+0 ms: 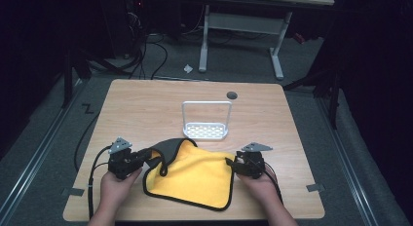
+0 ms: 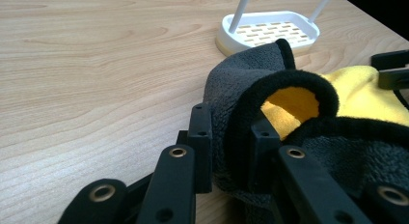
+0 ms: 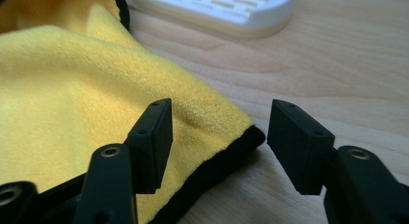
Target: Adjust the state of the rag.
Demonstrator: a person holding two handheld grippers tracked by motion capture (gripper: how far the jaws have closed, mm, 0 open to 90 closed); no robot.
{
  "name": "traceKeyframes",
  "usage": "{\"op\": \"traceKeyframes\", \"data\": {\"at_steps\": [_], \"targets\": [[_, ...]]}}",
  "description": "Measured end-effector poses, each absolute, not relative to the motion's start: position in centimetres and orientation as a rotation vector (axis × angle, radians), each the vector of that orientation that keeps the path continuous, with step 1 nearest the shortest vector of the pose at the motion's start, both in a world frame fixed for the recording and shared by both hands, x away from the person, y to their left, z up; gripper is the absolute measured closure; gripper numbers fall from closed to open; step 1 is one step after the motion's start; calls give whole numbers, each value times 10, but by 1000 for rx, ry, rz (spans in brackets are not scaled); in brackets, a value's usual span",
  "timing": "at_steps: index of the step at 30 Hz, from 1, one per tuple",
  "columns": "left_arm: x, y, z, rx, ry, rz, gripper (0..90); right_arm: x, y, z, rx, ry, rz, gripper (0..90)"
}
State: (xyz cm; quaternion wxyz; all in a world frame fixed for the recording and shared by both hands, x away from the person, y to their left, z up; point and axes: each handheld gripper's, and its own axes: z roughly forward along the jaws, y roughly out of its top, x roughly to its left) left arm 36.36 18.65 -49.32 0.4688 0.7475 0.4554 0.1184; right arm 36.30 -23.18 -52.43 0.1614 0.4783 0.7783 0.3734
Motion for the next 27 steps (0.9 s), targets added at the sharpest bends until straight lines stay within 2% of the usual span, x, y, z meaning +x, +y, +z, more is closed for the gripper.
{"op": "traceKeyframes", "data": {"at_steps": [2,3,5,6,8,10,14,17,19,22,25,27], "targets": [[363,187,-493,1834,1117,293,760,365,-228,-527,1379,2236,1038,430],[363,187,-493,1830,1117,291,760,366,-226,-529,1367,2241,1025,476],[363,188,-493,1829,1117,294,760,364,-224,-527,1328,2259,998,686],[363,189,-493,1828,1116,292,760,363,-223,-526,1314,2262,999,760],[362,189,-492,1821,1115,285,761,359,-222,-521,1270,2240,987,792],[362,189,-491,1817,1111,271,763,357,-224,-515,1254,2209,992,793],[358,180,-486,1817,1044,235,764,344,-252,-475,1230,1986,1086,784],[367,174,-503,1918,1104,207,755,343,-268,-475,1271,1965,1052,748],[375,175,-518,1988,1186,155,686,351,-276,-492,1381,2078,989,639],[373,179,-516,1968,1210,199,570,353,-281,-506,1434,2110,978,543],[368,185,-502,1908,1206,277,510,350,-281,-496,1395,2055,1025,501],[366,185,-499,1900,1201,285,504,348,-279,-493,1385,2037,1036,500]]}}
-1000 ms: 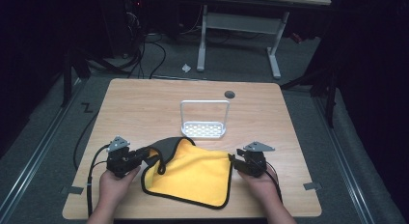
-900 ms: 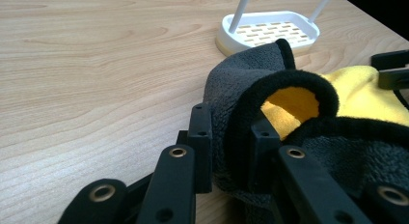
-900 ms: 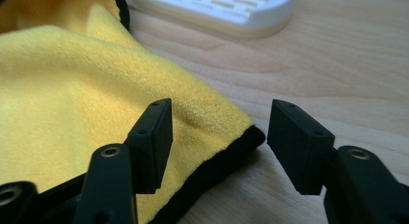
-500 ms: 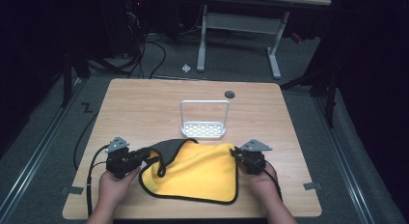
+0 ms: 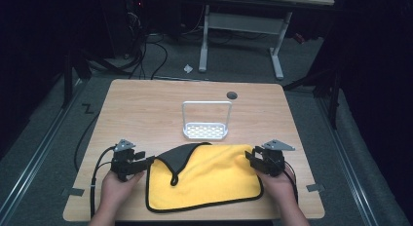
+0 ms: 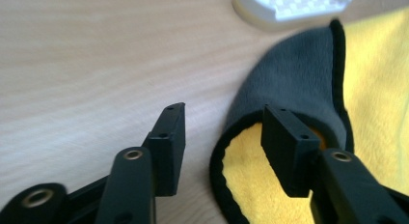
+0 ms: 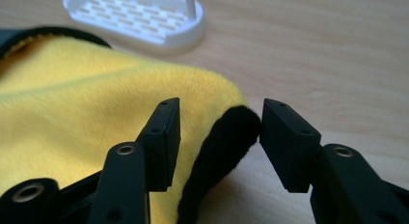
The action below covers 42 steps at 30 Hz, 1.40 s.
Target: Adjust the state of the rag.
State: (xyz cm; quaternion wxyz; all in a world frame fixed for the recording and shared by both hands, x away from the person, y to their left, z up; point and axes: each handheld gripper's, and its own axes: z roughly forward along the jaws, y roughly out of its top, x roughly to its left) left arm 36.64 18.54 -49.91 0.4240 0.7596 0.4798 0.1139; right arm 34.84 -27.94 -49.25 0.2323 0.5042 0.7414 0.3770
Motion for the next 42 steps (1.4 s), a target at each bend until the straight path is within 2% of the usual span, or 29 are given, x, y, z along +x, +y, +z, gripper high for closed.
{"op": "traceKeyframes", "data": {"at_steps": [2,4,5,6,8,10,11,16,18,19,23,29,33,39,42], "targets": [[356,177,-490,1920,1114,283,551,344,-275,-489,1343,2013,1039,530],[348,160,-490,1948,1039,227,584,345,-274,-490,1349,2022,1025,546],[348,160,-490,1948,1039,227,586,346,-275,-492,1361,2032,1020,575],[340,134,-495,2027,951,190,580,347,-276,-495,1369,2052,1030,635],[332,108,-502,2097,877,175,564,346,-274,-496,1355,2098,1040,717],[329,88,-509,2152,836,169,548,340,-266,-496,1298,2156,1070,752],[329,88,-509,2152,836,169,540,340,-266,-496,1298,2156,1070,752],[333,82,-517,2164,851,143,516,315,-203,-511,1066,2420,1066,756],[334,83,-518,2163,855,146,516,313,-196,-513,1058,2449,1060,753],[335,84,-520,2163,868,143,516,310,-182,-518,1009,2513,1064,732],[336,86,-525,2181,867,162,523,306,-174,-512,968,2543,1134,644],[337,89,-525,2198,865,220,572,304,-187,-492,999,2421,1203,614],[339,93,-526,2196,875,238,576,309,-208,-481,1061,2297,1244,705],[342,98,-526,2188,886,252,584,319,-237,-480,1186,2165,1264,755],[343,99,-527,2184,886,253,584,321,-245,-477,1198,2131,1296,747]]}}
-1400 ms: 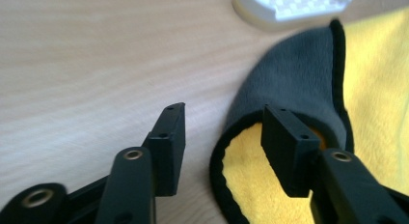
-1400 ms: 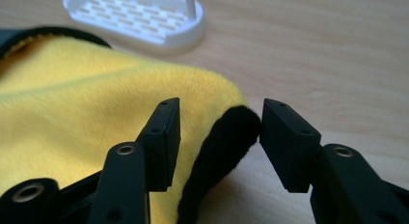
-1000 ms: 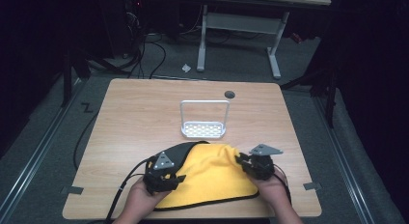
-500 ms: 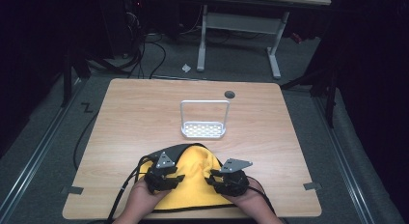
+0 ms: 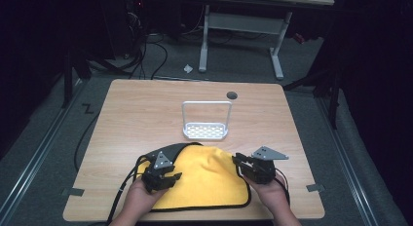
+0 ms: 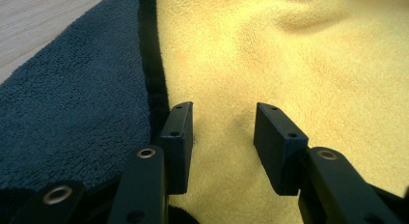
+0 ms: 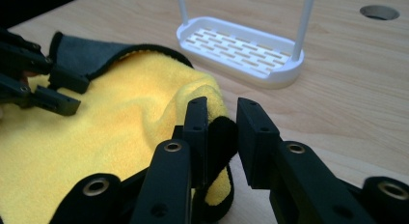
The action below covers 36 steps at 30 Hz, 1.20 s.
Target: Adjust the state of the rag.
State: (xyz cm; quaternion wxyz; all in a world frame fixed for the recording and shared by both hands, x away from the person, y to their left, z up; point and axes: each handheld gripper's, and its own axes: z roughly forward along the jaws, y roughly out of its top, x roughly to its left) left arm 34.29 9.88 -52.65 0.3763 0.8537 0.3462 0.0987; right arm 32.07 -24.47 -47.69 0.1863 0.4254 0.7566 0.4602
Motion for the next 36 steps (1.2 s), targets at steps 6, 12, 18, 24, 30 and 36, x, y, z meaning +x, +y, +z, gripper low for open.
{"op": "traceKeyframes", "data": {"at_steps": [6,12,18,24,30,36], "targets": [[343,100,-527,2182,882,250,584,322,-261,-467,1232,2034,1323,720],[344,100,-527,2181,881,257,584,325,-269,-469,1258,2042,1329,868],[343,100,-527,2181,883,260,585,321,-244,-474,1196,2094,1284,809],[343,101,-527,2175,885,259,585,356,-282,-495,1392,1953,1067,800],[343,101,-528,2169,887,258,585,372,-264,-518,1402,2127,1012,751],[343,102,-528,2171,884,258,585,348,-227,-513,1266,2244,1059,547]]}}
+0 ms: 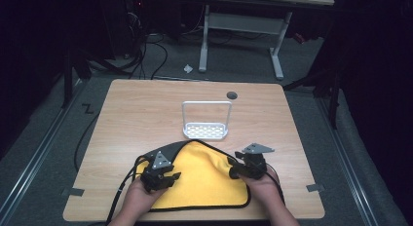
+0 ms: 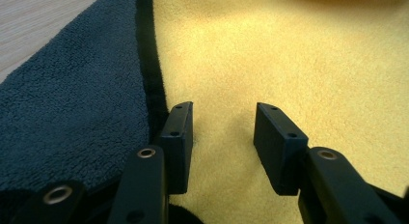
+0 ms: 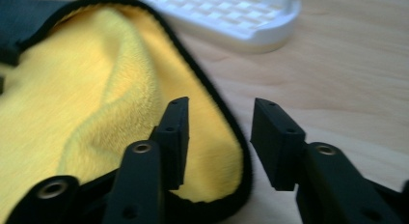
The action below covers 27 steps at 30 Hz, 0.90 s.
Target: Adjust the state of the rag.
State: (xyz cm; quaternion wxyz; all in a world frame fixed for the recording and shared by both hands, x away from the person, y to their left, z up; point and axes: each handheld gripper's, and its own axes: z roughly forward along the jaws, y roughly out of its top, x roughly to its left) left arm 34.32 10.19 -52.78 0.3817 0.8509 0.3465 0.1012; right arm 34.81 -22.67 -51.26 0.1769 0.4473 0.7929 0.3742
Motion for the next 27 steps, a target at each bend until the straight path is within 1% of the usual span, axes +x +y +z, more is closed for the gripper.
{"op": "traceKeyframes", "data": {"at_steps": [3,7,9,11,12,14,17,18,22,23,27], "targets": [[343,102,-528,2173,885,260,584,343,-216,-521,1228,2278,945,517],[343,102,-528,2174,883,261,584,344,-220,-519,1266,2243,961,511],[343,102,-528,2174,878,260,584,351,-238,-517,1347,2189,989,570],[343,103,-528,2172,879,258,584,355,-244,-523,1392,2228,976,580],[343,103,-528,2173,879,258,584,354,-244,-526,1384,2238,976,607],[343,103,-528,2174,878,260,584,350,-241,-525,1334,2259,934,745],[342,102,-527,2177,883,259,580,350,-240,-524,1320,2254,901,817],[342,102,-527,2177,883,259,575,352,-242,-524,1319,2233,870,826],[339,101,-525,2201,872,244,561,364,-259,-524,1367,2160,822,831],[337,100,-524,2210,859,225,560,374,-273,-525,1412,2113,818,826],[328,89,-521,2230,818,214,526,392,-285,-526,1412,2057,774,795]]}}
